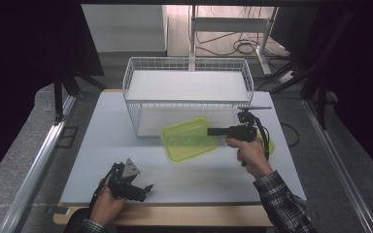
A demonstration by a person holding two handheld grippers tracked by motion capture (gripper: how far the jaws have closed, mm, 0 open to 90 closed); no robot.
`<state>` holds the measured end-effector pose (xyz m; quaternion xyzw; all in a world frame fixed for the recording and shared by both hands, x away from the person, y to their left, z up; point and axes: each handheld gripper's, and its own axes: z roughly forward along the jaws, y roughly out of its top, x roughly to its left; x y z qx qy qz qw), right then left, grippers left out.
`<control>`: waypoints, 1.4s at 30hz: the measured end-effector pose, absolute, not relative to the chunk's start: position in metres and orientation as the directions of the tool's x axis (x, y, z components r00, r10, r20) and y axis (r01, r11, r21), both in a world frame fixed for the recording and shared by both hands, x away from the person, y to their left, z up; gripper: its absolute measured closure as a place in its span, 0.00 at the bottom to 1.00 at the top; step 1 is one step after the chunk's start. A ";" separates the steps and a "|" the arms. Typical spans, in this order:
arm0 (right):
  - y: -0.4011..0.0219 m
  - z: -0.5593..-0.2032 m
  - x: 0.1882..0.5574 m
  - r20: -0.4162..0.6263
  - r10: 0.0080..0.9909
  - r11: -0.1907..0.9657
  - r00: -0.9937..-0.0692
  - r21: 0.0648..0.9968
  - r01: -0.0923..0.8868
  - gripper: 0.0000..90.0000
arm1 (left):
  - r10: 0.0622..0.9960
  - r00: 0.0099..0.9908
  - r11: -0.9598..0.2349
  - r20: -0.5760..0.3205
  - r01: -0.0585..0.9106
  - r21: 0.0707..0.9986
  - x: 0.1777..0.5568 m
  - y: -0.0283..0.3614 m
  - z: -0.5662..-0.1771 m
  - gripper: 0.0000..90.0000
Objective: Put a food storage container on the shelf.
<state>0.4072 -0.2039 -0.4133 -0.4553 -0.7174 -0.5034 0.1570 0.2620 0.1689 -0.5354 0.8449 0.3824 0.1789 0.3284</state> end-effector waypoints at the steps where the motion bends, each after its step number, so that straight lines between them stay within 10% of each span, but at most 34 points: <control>1: -0.204 -0.411 0.408 0.684 0.494 0.075 -0.537 0.582 0.810 0.89 | 0.765 0.642 -0.488 0.049 0.530 0.693 0.262 0.169 -0.536 0.00; 42: -0.194 -0.321 0.459 0.628 0.570 -0.074 -0.530 0.682 0.728 0.89 | 0.773 0.634 -0.479 0.040 0.540 0.692 0.262 0.168 -0.535 0.00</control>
